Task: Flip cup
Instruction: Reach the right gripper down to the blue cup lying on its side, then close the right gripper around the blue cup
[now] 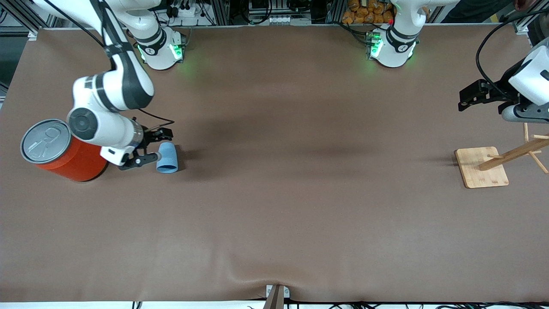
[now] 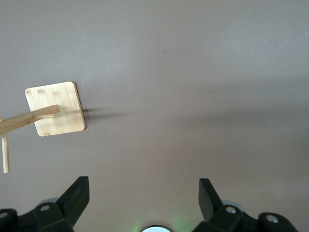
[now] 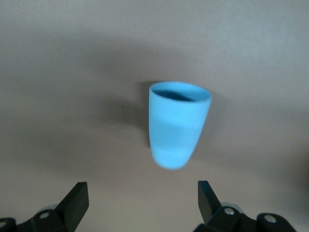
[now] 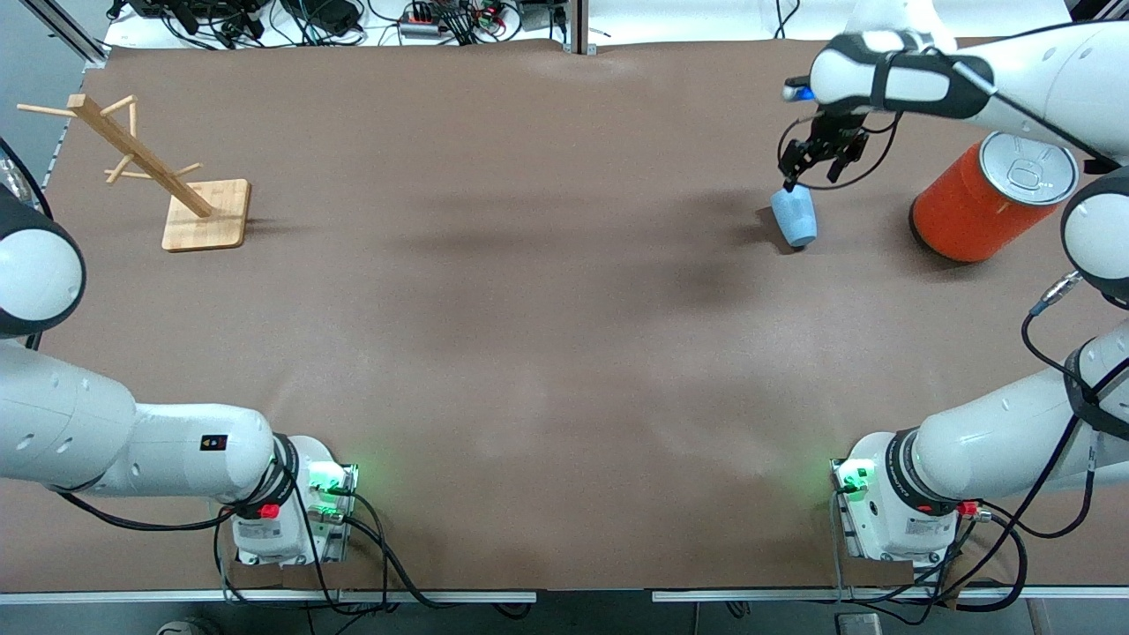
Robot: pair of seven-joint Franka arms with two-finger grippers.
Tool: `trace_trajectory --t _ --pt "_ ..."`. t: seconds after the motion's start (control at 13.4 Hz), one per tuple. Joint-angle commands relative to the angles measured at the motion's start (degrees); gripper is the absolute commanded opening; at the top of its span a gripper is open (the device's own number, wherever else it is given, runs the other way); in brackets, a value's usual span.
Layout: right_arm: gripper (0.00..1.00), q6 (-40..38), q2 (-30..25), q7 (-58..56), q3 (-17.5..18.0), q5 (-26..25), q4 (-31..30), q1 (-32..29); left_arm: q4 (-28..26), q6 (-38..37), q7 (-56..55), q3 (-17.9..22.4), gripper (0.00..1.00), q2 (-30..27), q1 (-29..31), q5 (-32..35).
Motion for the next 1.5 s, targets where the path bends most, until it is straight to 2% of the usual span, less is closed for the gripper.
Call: trace_trajectory --t 0.0,0.22,0.82,0.9,0.97,1.05,1.12,1.27,1.42 --pt "1.0 6.3 2.32 -4.97 -0.27 -0.93 -3.19 -0.79 0.4 -0.76 0.81 -0.23 1.0 -0.24 0.09 0.86" --pt "1.0 11.48 3.29 -4.97 -0.35 -2.06 -5.39 -0.87 0.4 -0.76 0.81 -0.23 1.0 -0.24 0.18 0.86" --pt "1.0 17.64 9.71 -4.97 -0.62 -2.16 -5.39 -3.16 0.4 -0.76 0.81 -0.23 1.0 -0.24 0.18 0.77" --pt "0.89 17.82 10.24 -4.88 -0.62 -2.16 -5.39 -3.16 0.4 -0.76 0.81 -0.23 1.0 -0.24 0.18 0.77" --pt "0.59 17.56 10.24 -4.8 -0.53 -2.16 -5.31 -3.16 0.4 -0.76 0.81 -0.23 1.0 -0.24 0.26 0.77" --pt "0.22 17.04 10.07 -4.01 -0.44 -1.72 -5.13 -2.9 0.4 -0.76 0.81 -0.23 1.0 -0.24 0.27 0.77" --pt "0.01 16.86 9.89 -3.66 -0.36 -1.37 -4.52 -2.37 0.4 -0.76 0.81 -0.23 1.0 -0.24 0.27 0.77" --pt "0.0 14.33 10.15 -3.56 -0.09 -1.37 -0.06 -1.84 0.4 -0.76 0.81 -0.23 1.0 -0.24 0.27 0.68" --pt "0.0 5.74 10.68 -4.27 0.43 -1.1 8.62 -0.62 0.4 -0.76 0.81 -0.23 1.0 -0.24 0.35 0.68"
